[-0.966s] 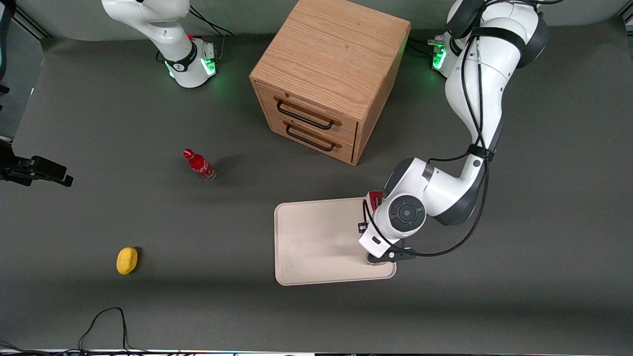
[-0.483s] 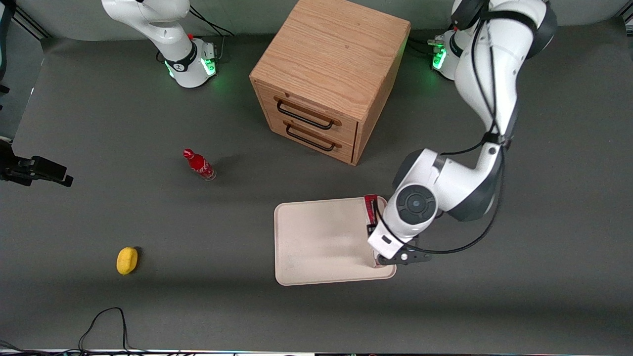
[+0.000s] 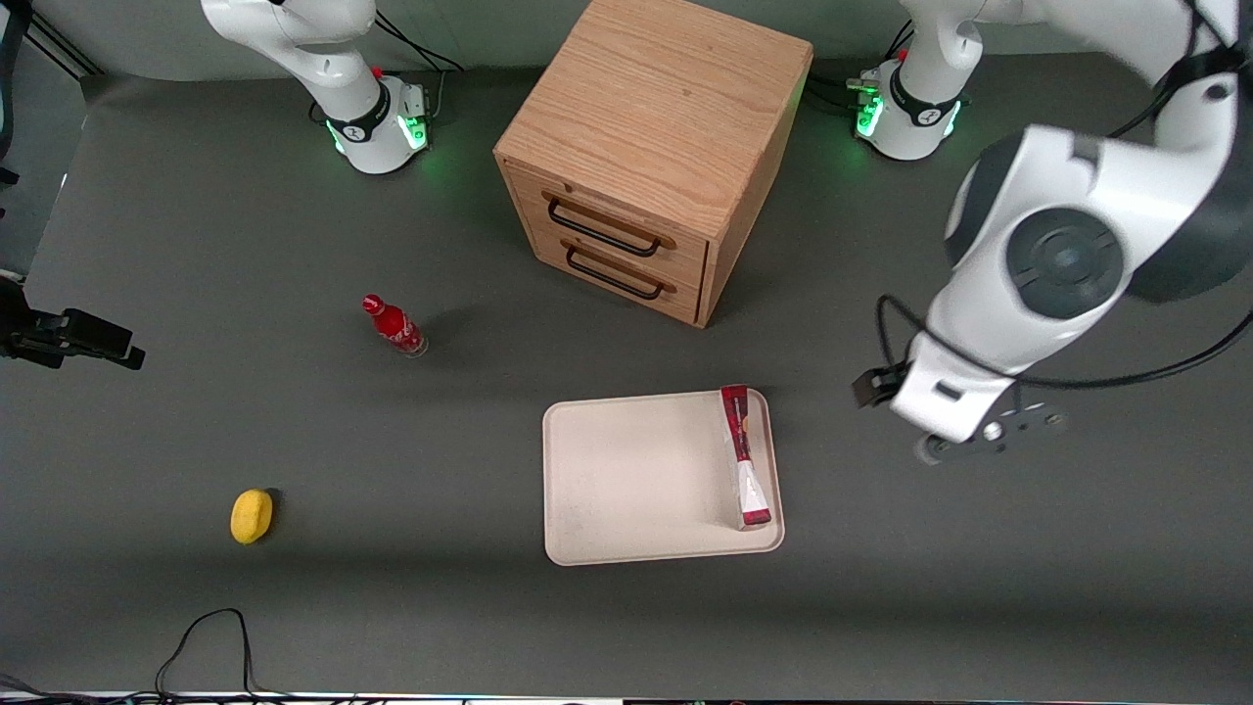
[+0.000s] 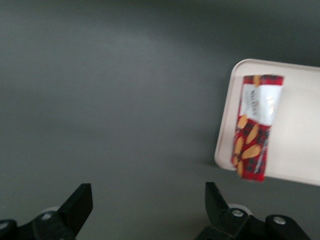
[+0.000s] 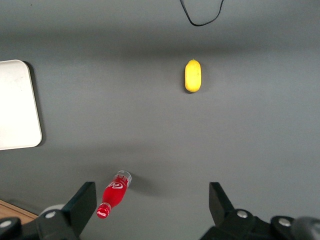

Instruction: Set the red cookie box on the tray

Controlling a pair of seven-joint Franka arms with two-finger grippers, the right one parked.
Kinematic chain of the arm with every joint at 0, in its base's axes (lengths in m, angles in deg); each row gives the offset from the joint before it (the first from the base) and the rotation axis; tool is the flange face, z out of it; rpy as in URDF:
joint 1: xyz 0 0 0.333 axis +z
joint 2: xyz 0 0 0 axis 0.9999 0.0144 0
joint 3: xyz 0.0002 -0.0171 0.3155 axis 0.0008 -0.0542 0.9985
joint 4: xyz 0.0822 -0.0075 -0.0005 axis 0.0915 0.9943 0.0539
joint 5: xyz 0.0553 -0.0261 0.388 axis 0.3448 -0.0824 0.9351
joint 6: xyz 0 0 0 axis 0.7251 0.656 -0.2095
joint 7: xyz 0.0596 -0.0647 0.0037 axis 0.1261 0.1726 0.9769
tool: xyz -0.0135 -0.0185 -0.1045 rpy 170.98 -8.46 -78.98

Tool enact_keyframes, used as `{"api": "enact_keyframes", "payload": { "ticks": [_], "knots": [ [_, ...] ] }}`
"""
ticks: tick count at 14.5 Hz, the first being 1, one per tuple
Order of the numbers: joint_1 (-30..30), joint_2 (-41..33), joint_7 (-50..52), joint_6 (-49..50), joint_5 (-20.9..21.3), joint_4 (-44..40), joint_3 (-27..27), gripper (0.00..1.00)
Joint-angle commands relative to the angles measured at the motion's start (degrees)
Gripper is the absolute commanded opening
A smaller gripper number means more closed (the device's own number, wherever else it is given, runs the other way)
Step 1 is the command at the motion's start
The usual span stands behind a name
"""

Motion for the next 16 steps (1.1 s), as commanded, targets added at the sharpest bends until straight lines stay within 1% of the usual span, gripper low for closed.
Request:
{"api": "enact_keyframes", "payload": {
  "ticks": [1, 4, 6, 8, 10, 12, 14, 16],
  "knots": [
    [5.67, -13.58, -9.07, -0.98, -4.51, 14.54, 0.41, 1.00],
    [10.60, -22.90, -20.13, -1.77, -4.52, 23.42, 1.02, 1.00],
    [12.89, -26.17, -27.09, -1.25, -4.52, 25.02, 0.94, 1.00],
    [13.69, -29.16, -29.40, -0.11, -4.78, 25.81, 0.93, 1.00],
    [13.78, -29.61, -29.58, 1.04, -6.61, 25.81, 0.93, 1.00],
    [13.78, -28.73, -29.84, 0.08, -9.69, 25.81, 1.02, 1.00],
    [13.78, -27.33, -30.28, -1.41, -9.88, 25.73, 1.11, 1.00],
    [13.78, -26.19, -32.82, -2.56, -9.88, 25.73, 1.55, 1.00]
  ]
}}
